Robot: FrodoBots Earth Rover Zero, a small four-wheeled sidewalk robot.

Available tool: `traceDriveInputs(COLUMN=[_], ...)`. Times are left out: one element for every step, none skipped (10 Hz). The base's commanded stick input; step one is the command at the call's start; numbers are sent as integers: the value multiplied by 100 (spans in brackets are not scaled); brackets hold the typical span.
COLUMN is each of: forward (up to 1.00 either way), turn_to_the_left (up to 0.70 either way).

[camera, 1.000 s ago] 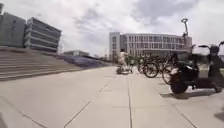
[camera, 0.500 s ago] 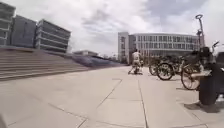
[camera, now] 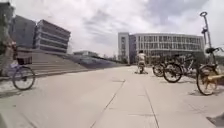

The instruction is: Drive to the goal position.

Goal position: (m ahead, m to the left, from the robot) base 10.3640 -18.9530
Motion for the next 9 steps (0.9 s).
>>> traceDriveInputs(forward=[100,100,100,100,100,100,100,100,100], turn_to_the_left=[-40,-40,-40,-35,-3,0,0,0,0])
